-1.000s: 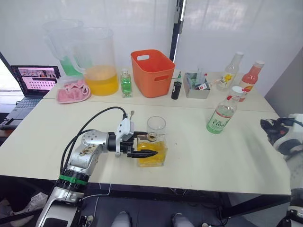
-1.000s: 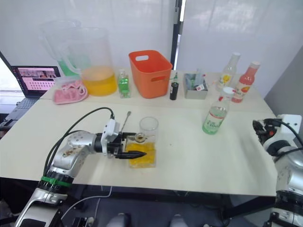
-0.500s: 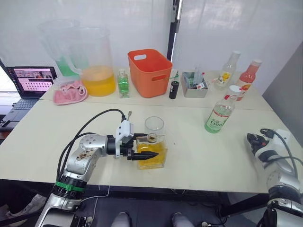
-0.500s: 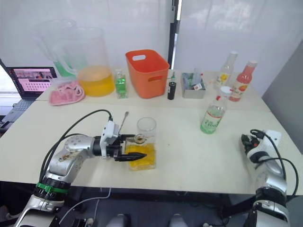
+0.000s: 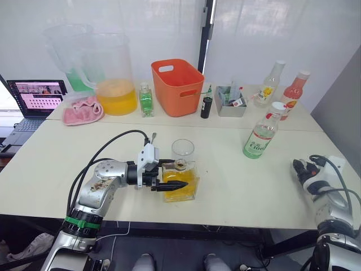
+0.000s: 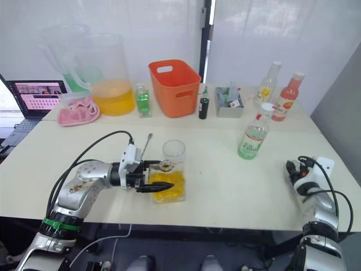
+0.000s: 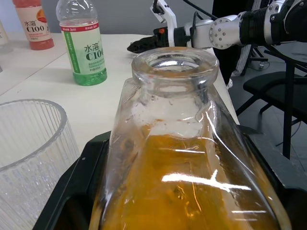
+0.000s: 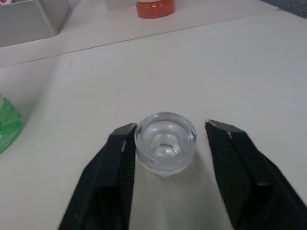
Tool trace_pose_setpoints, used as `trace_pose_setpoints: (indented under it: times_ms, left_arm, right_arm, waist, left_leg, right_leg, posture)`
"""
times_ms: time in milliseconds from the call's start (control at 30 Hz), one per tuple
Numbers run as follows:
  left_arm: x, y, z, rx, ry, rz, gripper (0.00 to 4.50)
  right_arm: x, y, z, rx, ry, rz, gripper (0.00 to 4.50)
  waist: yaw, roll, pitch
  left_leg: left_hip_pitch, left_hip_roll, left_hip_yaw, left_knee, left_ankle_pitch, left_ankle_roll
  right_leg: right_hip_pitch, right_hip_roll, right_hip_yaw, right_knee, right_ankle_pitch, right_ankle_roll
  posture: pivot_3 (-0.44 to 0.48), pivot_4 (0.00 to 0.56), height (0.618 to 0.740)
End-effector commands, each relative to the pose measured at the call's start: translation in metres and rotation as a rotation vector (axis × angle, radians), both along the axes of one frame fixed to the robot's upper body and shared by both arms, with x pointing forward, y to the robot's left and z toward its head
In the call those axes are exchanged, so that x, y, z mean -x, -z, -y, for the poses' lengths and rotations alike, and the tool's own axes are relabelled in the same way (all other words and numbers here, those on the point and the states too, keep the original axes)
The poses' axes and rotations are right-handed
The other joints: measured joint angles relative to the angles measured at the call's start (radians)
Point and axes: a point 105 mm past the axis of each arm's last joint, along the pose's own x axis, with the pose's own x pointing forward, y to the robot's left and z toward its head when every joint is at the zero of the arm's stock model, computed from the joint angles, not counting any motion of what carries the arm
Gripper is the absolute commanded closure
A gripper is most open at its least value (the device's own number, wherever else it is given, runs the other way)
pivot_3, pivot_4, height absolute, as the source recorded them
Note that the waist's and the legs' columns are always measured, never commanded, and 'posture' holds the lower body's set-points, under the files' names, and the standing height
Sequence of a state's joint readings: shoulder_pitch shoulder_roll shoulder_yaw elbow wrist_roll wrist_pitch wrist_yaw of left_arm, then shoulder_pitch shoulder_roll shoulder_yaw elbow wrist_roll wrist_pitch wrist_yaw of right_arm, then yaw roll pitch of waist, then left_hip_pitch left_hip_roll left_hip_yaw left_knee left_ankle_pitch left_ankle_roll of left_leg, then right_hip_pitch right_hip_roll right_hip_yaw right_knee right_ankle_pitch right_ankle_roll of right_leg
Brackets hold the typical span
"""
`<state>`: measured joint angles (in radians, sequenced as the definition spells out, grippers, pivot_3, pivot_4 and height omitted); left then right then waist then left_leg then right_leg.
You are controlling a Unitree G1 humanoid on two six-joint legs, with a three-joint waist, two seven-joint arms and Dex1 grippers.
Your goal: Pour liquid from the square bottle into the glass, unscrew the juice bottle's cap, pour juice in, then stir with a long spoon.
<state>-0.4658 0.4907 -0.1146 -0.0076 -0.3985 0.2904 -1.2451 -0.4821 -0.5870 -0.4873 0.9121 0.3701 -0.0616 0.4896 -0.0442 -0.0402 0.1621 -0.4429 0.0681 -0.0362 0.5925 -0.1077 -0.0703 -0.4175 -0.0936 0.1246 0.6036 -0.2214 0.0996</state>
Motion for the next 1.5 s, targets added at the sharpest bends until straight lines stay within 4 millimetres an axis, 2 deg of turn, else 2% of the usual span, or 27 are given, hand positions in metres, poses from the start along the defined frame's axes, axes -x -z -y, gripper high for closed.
trace_pose_setpoints:
  times_ms: [33, 100, 267, 367, 433, 500, 567, 667, 767, 867, 1133, 1233, 1333, 1400, 1500]
  left_arm:
    - [0.004, 0.001, 0.006, -0.005, 0.047, 0.001, 1.68]
    - [0.004, 0.0, 0.006, 0.001, 0.046, -0.001, 1.68]
    - [0.002, -0.001, 0.005, 0.007, 0.046, 0.001, 1.68]
    - [0.001, -0.003, 0.005, 0.018, 0.048, 0.005, 1.68]
    - [0.001, -0.004, 0.004, 0.021, 0.049, 0.006, 1.68]
    - [0.002, -0.006, 0.004, 0.031, 0.051, 0.007, 1.68]
    - [0.002, -0.005, 0.003, 0.034, 0.052, 0.007, 1.68]
    - [0.002, -0.005, 0.002, 0.033, 0.047, 0.014, 1.68]
    - [0.002, -0.008, 0.0, 0.044, 0.037, 0.025, 1.68]
    - [0.009, -0.024, -0.006, 0.095, 0.029, 0.021, 1.68]
    - [0.014, -0.041, -0.039, 0.073, -0.063, 0.016, 1.68]
    - [0.01, -0.049, -0.058, 0.027, -0.125, 0.052, 1.68]
    - [0.005, -0.063, -0.079, -0.017, -0.195, 0.061, 1.68]
    - [0.003, -0.067, -0.085, -0.032, -0.216, 0.063, 1.68]
    - [-0.011, -0.093, -0.108, -0.033, -0.315, 0.11, 1.68]
  right_arm:
    - [0.001, -0.038, 0.004, 0.085, -0.024, 0.13, 0.71]
    - [0.006, -0.053, 0.003, 0.123, -0.041, 0.178, 0.05]
    - [0.018, -0.069, -0.002, 0.201, -0.079, 0.199, 0.02]
    - [0.032, -0.106, -0.014, 0.252, -0.21, 0.255, 0.02]
    - [0.035, -0.113, -0.022, 0.249, -0.254, 0.259, 0.02]
    - [0.043, -0.125, -0.052, 0.286, -0.454, 0.252, 0.02]
    - [0.057, -0.126, -0.093, 0.326, -0.706, 0.179, 0.02]
    - [0.074, -0.13, -0.138, 0.332, -0.931, 0.129, 0.02]
    - [0.085, -0.136, -0.164, 0.316, -1.059, 0.112, 0.02]
    - [0.095, -0.14, -0.19, 0.275, -1.218, 0.069, 0.02]
    - [0.1, -0.128, -0.214, 0.281, -1.359, -0.063, 0.02]
    - [0.1, -0.131, -0.218, 0.325, -1.386, -0.05, 0.02]
    - [0.096, -0.14, -0.223, 0.295, -1.375, -0.014, 0.02]
    - [0.094, -0.143, -0.223, 0.289, -1.362, -0.004, 0.02]
    - [0.092, -0.147, -0.224, 0.308, -1.345, 0.006, 0.02]
  waist:
    - [-0.002, 0.001, 0.0]
    - [-0.002, 0.001, 0.0]
    - [0.0, 0.001, 0.0]
    - [0.003, 0.002, 0.0]
    - [0.001, 0.003, 0.0]
    - [0.0, 0.003, 0.0]
    - [0.0, 0.003, 0.0]
    - [0.0, 0.003, 0.0]
    - [0.001, 0.003, 0.0]
    - [-0.002, 0.002, 0.001]
    - [0.0, -0.001, 0.005]
    - [0.001, -0.001, 0.007]
    - [0.0, -0.004, 0.011]
    - [-0.001, -0.007, 0.014]
    - [0.005, -0.008, 0.015]
  left_leg:
    - [0.0, 0.0, 0.0, 0.0, 0.0, 0.0]
    - [0.0, 0.0, 0.0, 0.0, 0.0, 0.0]
    - [0.0, 0.0, 0.0, 0.0, 0.0, 0.0]
    - [-0.001, 0.0, 0.0, 0.0, 0.0, 0.0]
    - [-0.001, 0.0, 0.0, 0.0, 0.0, 0.0]
    - [0.0, 0.0, 0.0, 0.0, 0.0, 0.0]
    - [0.0, 0.0, 0.0, 0.0, 0.0, 0.0]
    - [0.0, 0.001, 0.0, 0.0, 0.0, 0.0]
    - [0.0, 0.001, 0.0, 0.001, 0.0, 0.0]
    - [-0.001, 0.001, 0.0, 0.001, -0.001, -0.001]
    - [-0.003, 0.001, 0.0, 0.0, 0.0, 0.0]
    - [-0.003, 0.001, 0.0, 0.0, 0.0, 0.0]
    - [-0.003, 0.001, 0.0, 0.0, -0.001, -0.002]
    - [-0.004, 0.001, 0.0, 0.0, -0.002, -0.002]
    - [-0.005, 0.001, 0.0, 0.0, -0.001, -0.002]
  right_leg:
    - [0.0, 0.0, 0.0, 0.0, 0.0, 0.0]
    - [0.0, 0.0, 0.0, 0.0, 0.0, 0.0]
    - [-0.001, 0.0, 0.0, 0.001, 0.0, 0.0]
    - [-0.002, 0.0, 0.0, 0.002, 0.0, 0.0]
    - [-0.003, 0.0, 0.001, 0.002, 0.0, 0.0]
    - [-0.003, 0.0, 0.001, 0.004, 0.0, 0.0]
    - [-0.003, 0.001, 0.0, 0.006, -0.001, -0.001]
    - [-0.003, 0.001, 0.0, 0.006, -0.002, -0.001]
    - [-0.004, 0.0, 0.001, 0.006, -0.002, -0.001]
    - [-0.004, 0.0, 0.001, 0.006, -0.002, -0.002]
    - [-0.008, 0.0, 0.0, 0.006, -0.003, -0.002]
    - [-0.008, 0.0, 0.0, 0.006, -0.002, -0.002]
    - [-0.008, 0.0, 0.0, 0.006, -0.002, -0.002]
    - [-0.009, 0.0, 0.0, 0.007, -0.002, -0.003]
    - [-0.009, 0.0, -0.001, 0.006, -0.002, -0.003]
  posture:
    - [0.0, 0.15, 0.731]
    - [0.0, 0.15, 0.731]
    - [0.0, 0.15, 0.731]
    - [0.0, 0.15, 0.731]
    - [0.0, 0.15, 0.731]
    - [0.0, 0.15, 0.731]
    - [0.0, 0.15, 0.731]
    - [0.0, 0.15, 0.731]
    - [0.0, 0.15, 0.731]
    - [0.0, 0.15, 0.731]
    - [0.0, 0.15, 0.731]
    - [0.0, 0.15, 0.731]
    - [0.0, 0.15, 0.731]
    - [0.0, 0.15, 0.731]
    - [0.0, 0.15, 0.731]
